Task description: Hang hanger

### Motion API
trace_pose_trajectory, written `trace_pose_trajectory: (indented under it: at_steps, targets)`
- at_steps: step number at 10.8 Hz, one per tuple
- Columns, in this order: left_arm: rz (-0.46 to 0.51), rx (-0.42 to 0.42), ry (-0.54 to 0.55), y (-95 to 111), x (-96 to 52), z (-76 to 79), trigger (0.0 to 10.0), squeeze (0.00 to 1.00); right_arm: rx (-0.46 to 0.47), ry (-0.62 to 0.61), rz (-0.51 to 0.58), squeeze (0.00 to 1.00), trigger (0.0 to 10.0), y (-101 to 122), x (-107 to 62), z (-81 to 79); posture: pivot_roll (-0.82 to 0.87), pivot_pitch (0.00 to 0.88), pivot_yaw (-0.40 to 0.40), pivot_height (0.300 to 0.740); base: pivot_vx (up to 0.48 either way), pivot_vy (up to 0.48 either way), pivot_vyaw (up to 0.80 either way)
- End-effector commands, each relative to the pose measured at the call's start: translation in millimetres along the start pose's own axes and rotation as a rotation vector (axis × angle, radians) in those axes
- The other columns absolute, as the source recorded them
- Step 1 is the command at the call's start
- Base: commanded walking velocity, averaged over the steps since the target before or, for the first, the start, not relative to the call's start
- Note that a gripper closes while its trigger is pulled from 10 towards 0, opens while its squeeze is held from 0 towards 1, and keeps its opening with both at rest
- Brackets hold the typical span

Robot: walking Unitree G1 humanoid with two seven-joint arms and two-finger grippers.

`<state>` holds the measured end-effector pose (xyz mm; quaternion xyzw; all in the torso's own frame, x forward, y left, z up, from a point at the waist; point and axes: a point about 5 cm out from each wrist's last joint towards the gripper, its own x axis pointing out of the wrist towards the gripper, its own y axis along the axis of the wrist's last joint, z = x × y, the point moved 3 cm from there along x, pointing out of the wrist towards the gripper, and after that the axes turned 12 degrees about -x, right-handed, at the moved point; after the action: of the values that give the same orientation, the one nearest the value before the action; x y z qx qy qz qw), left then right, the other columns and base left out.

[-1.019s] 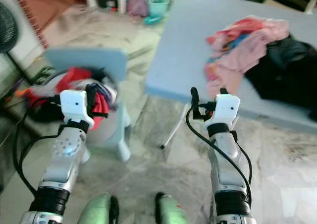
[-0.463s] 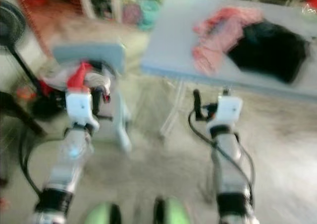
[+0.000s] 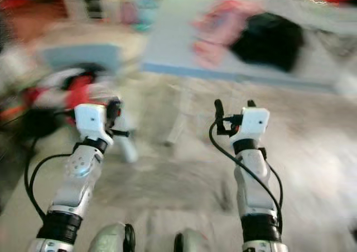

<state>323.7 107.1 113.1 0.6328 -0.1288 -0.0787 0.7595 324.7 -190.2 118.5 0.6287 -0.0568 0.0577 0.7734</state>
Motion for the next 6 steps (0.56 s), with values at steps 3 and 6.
trace_pose_trajectory:
  at_steps: [3, 6]
  targets:
    - [-0.052, 0.022, -0.157, -11.8, -6.8, 25.7, 10.0, 0.00, -0.035, -0.045, -0.016, 0.00, 10.0, -1.4, 0.4, 10.5, -0.05, 0.124, -0.057, 0.740, 0.000, 0.000, -0.80]
    - [-0.050, 0.003, -0.133, -9.8, -8.1, 16.9, 10.0, 0.00, -0.080, -0.062, -0.045, 0.00, 10.0, -9.2, -5.3, 13.5, -0.05, 0.129, -0.064, 0.740, 0.000, 0.000, -0.80]
